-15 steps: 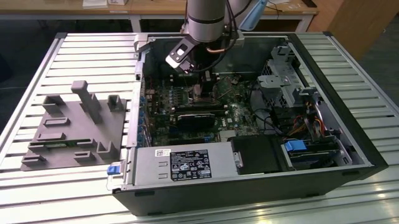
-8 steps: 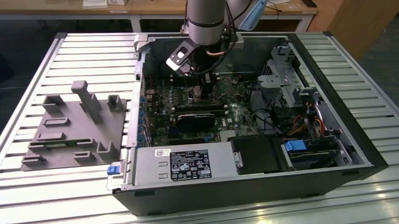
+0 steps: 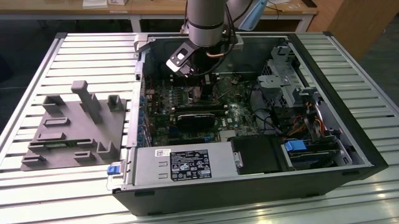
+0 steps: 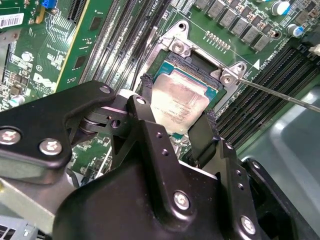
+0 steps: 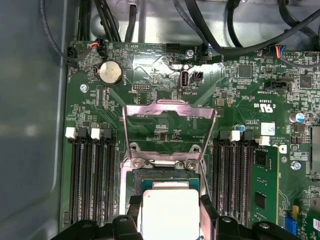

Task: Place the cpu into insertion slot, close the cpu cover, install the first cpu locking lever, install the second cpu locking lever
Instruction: 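Place the cpu into insertion slot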

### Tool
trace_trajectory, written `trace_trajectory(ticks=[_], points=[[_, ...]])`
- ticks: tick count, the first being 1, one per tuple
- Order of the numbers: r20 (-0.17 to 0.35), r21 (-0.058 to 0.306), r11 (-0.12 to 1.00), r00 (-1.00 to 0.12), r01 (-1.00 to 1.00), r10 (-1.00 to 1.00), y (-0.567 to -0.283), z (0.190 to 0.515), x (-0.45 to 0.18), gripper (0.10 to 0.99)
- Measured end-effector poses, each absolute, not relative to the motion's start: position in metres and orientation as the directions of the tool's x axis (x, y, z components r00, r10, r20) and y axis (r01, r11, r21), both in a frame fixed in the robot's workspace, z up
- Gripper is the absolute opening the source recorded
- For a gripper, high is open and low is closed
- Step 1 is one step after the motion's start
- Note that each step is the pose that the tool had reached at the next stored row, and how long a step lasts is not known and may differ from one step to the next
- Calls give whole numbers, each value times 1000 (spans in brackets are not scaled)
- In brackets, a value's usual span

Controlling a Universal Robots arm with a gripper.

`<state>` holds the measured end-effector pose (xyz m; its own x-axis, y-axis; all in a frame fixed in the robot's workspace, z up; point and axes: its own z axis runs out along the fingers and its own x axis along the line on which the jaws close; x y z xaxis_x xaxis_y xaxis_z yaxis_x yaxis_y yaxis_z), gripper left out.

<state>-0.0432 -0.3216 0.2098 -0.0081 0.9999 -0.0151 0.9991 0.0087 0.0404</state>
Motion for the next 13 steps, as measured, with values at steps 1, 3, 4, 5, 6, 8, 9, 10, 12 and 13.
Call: trace_trajectory(ticks=[1,3,4,5,6,8,9,10,12,13], points=[[-15,40,8,-7,999,1000,-322,209,-43,541],[-15,40,7,-6,999,1000,-322,209,-43,541],[-15,40,7,-6,999,1000,-322,209,-43,541],[-15,40,7,-6,999,1000,-322,209,-43,541],[-15,40,7,-6,999,1000,-322,209,-43,541],[-15,41,7,-6,999,1000,-322,209,-43,541],[-15,41,7,-6,999,1000,-322,209,-43,541],[-15,41,7,-6,999,1000,-322,208,-43,541],[-15,40,7,-6,999,1000,-322,207,-43,541],[-15,41,7,-6,999,1000,-322,205,-43,541]])
